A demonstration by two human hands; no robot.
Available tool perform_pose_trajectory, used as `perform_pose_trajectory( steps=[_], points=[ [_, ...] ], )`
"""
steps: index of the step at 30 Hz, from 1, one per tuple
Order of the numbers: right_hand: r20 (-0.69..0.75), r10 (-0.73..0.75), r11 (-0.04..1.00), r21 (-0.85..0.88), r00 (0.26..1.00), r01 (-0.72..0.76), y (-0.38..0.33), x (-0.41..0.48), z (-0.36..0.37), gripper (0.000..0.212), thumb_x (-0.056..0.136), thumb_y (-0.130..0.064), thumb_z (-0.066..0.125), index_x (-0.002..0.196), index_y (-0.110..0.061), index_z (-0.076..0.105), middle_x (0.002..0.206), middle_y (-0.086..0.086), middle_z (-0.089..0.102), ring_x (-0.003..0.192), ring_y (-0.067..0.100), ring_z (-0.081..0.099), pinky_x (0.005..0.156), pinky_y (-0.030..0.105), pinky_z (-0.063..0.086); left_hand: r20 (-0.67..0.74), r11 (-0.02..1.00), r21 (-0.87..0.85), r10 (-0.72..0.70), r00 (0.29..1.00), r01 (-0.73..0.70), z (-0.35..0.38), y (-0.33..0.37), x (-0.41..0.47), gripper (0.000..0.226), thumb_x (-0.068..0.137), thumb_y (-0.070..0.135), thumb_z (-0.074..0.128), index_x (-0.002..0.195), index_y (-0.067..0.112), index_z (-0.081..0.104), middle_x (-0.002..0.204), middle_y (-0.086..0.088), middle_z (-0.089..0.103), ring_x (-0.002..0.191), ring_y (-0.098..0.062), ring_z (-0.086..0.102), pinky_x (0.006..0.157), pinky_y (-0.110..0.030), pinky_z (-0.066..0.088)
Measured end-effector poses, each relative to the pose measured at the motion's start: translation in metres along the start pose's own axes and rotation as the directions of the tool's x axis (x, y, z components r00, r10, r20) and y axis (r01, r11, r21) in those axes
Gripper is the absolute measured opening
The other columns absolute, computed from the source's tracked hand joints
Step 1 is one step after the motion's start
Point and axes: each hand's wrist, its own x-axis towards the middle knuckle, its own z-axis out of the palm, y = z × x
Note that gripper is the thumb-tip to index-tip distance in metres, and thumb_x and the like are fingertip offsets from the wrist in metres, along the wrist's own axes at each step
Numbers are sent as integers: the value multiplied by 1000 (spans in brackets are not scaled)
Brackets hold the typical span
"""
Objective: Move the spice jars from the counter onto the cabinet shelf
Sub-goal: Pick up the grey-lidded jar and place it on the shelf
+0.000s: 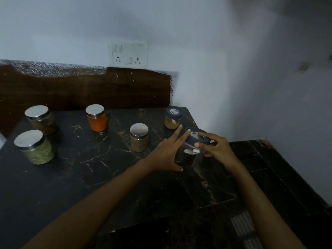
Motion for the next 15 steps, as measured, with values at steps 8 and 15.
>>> perform_pose_trajectory(
  steps=[8, 15],
  points=[
    [168, -178, 979, -69, 970, 192, -101, -11, 13, 32, 80, -27, 67, 111, -25, 61, 111, 1, 59, 93, 15, 62, 58, 18, 54, -238, 982, 136, 157, 958, -127, -78, 13, -53, 125, 66, 47, 78, 144, 24, -17, 153, 9, -24, 144, -8, -8, 117, -31, 8],
    [233, -255, 955, -89, 938, 282, -146, -21, 39, 33, 78, -42, 59, 109, -31, 60, 106, -5, 62, 87, 12, 64, 57, 24, 56, -332, 992, 72, 118, 936, -99, -122, 20, -84, 121, 63, 46, 80, 149, 26, -3, 152, 9, 5, 139, -12, 20, 101, -41, 46]
  ],
)
